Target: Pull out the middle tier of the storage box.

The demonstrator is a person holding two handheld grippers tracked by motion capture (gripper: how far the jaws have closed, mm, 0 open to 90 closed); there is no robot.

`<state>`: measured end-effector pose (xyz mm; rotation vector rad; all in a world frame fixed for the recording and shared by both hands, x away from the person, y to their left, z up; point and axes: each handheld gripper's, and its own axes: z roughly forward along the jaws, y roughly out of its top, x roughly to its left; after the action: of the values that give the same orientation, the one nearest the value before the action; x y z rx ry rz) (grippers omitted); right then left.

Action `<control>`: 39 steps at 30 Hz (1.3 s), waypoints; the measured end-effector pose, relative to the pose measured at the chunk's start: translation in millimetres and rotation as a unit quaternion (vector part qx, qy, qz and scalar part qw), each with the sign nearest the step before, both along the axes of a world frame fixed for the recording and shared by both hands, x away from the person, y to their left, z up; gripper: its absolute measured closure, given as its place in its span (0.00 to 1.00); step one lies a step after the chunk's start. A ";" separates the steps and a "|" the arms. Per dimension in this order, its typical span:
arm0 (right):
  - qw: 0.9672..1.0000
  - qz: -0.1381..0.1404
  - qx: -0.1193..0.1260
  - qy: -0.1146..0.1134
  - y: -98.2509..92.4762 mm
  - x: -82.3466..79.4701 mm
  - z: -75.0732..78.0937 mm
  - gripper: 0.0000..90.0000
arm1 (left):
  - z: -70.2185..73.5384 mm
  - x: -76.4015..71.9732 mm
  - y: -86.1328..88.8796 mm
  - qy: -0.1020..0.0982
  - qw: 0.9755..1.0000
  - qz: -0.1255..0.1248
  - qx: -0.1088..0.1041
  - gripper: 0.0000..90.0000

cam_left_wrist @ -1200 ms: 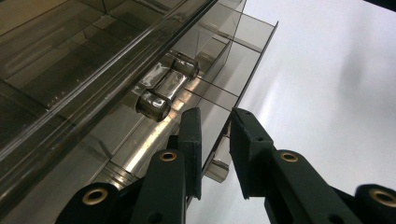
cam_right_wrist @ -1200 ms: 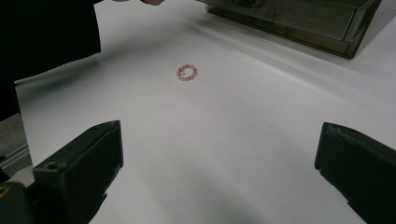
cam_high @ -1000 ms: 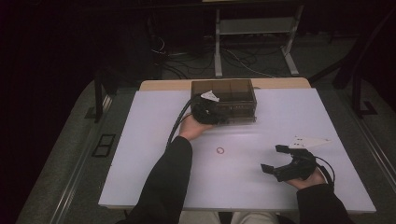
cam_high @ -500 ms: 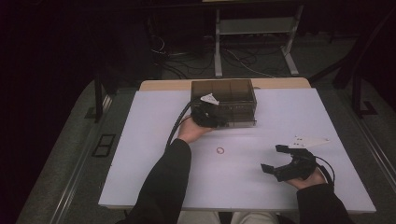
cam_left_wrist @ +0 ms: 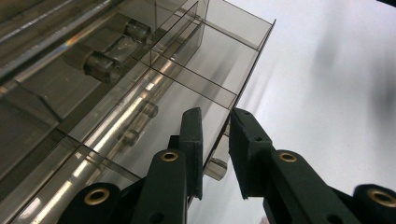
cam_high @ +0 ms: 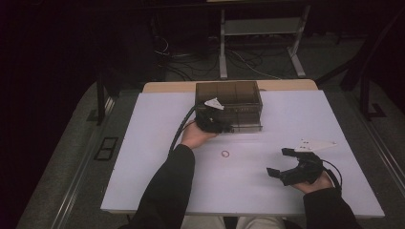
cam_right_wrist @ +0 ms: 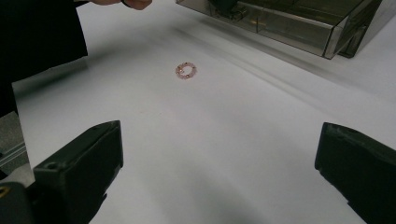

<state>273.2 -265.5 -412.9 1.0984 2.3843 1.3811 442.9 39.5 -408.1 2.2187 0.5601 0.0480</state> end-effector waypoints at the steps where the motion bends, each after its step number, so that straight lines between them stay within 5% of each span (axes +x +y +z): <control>1: 1.000 0.000 0.000 0.000 0.0 0.0 0.0 0.00 | -0.2 -0.8 0.4 0.000 1.000 0.000 -0.001 0.82; 33: 1.000 0.000 -0.002 -0.001 1.4 -0.1 -0.4 0.00 | -4.4 -18.5 2.7 0.004 1.000 0.000 -0.008 0.83; 39: 1.000 0.000 -0.002 -0.001 1.3 0.0 -0.3 0.00 | -2.8 -20.7 3.3 0.009 1.000 0.001 -0.014 0.76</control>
<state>273.1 -264.2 -413.1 1.0964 2.3837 1.3765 422.2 42.8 -410.9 2.1938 0.5684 0.0209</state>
